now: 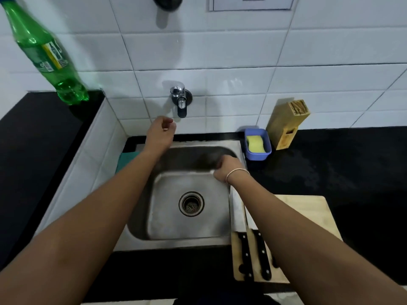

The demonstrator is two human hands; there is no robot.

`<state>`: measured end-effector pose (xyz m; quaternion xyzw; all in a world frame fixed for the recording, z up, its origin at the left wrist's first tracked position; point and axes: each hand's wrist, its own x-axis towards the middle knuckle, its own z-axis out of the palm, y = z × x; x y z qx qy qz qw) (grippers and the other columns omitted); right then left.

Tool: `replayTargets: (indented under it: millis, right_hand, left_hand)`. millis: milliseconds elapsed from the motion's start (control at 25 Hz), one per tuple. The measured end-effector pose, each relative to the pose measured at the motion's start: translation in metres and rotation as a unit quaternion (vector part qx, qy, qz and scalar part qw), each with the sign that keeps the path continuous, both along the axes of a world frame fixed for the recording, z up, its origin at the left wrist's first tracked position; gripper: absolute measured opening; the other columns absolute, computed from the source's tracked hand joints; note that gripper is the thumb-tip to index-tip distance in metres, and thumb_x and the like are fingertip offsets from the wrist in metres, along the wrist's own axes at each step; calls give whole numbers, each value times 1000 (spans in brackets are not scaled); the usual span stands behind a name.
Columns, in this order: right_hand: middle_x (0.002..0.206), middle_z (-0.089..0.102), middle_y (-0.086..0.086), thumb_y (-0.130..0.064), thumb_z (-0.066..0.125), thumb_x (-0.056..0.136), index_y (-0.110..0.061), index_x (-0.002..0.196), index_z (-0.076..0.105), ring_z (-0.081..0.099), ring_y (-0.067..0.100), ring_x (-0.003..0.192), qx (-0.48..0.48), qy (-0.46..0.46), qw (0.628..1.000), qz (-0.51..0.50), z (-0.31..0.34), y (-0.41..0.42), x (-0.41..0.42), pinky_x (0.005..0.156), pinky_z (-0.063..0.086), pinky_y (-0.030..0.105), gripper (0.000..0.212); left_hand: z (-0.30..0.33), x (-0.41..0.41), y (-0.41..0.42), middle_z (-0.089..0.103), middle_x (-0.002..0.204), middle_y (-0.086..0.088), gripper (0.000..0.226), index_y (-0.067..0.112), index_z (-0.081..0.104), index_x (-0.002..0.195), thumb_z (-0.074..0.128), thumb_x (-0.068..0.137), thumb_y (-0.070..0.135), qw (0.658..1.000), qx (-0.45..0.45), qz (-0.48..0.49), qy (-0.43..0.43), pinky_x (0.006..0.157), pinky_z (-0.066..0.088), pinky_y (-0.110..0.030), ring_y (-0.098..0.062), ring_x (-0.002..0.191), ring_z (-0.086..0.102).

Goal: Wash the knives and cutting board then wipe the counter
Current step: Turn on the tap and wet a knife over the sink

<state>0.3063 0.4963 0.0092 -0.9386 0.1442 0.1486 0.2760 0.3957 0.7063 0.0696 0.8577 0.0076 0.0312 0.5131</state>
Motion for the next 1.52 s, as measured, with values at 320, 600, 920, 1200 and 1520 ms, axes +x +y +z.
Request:
replayTargets:
  millis: [320,600,920,1200,1520]
  right_hand:
    - [93,58,8,-34,72,78,-8,106,62,55,24,72,-98,153,983,8,-46,-52,-11,60,44,28,40]
    - [96,68,19,-21,61,92,-2,104,63,65,27,73,118,171,971,-120,-33,-39,21,57,55,30,22]
    - [75,62,14,-20,56,95,-14,78,64,61,29,65,249,-34,957,-147,14,15,73,64,59,41,19]
    - [64,58,10,-12,52,94,-13,65,56,57,26,56,365,-128,879,-279,30,31,88,40,46,22,30]
    - [79,58,11,-5,45,93,-12,74,52,60,26,68,442,-155,767,-438,30,21,80,54,53,34,22]
  left_hand:
    - [-8,26,-16,59,118,-5,28,22,49,130,51,103,17,971,-225,30,81,72,54,-27,-18,95,64]
    - [10,53,-19,63,121,-5,24,19,54,128,51,104,21,970,-239,14,35,89,51,-34,-20,105,63]
    - [22,64,-24,71,92,9,15,33,68,85,61,97,26,979,-200,-25,19,91,51,-34,-13,94,66]
    - [33,83,-20,69,93,-12,4,16,68,90,69,89,19,991,-121,-26,59,92,54,-51,-23,84,61]
    - [34,73,-10,62,89,-10,16,12,57,85,61,99,19,954,-278,-46,102,81,58,-33,-15,69,62]
